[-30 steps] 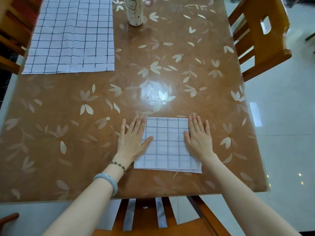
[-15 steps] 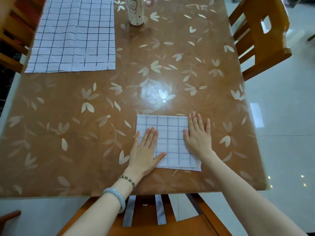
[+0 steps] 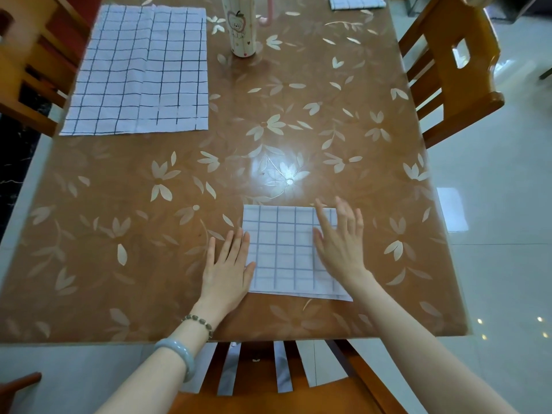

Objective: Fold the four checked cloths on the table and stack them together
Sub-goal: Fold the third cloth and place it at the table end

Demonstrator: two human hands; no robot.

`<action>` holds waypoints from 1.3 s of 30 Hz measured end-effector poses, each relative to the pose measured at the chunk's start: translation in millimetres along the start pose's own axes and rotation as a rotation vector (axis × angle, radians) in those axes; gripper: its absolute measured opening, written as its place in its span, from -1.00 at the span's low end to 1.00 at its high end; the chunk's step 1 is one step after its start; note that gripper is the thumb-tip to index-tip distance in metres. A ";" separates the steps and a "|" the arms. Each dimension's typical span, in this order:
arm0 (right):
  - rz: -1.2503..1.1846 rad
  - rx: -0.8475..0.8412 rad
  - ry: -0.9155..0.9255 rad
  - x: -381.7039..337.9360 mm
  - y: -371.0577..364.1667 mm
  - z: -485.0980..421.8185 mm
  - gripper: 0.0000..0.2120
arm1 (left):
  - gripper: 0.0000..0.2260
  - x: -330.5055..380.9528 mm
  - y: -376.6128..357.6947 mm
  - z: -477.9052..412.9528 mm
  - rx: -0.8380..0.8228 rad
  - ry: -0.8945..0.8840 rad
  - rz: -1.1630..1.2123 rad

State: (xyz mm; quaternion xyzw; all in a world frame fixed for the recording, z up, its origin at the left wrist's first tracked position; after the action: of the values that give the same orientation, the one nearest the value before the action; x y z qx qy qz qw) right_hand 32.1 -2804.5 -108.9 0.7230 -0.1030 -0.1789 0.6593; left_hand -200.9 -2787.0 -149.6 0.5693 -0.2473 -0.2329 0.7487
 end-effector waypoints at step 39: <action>-0.130 -0.721 0.051 -23.6 -20.4 11.2 0.10 | -0.15 17.4 47.7 -0.6 -0.169 0.273 1.189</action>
State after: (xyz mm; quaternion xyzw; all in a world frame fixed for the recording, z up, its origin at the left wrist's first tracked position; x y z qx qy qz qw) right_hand 4.4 -2803.4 -127.0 0.4533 0.0293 -0.2274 0.8613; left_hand -184.0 -2785.9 -101.7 0.2975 -0.4049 0.2806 0.8178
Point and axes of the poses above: each hand's wrist, its own z-axis away from the middle knuckle, its own y-axis out of the back of the hand, x = y × z, the point moved 7 cm from there along -z, towards the middle knuckle, and after that the axes turned 11 degrees about -y, right-handed, at the moved point
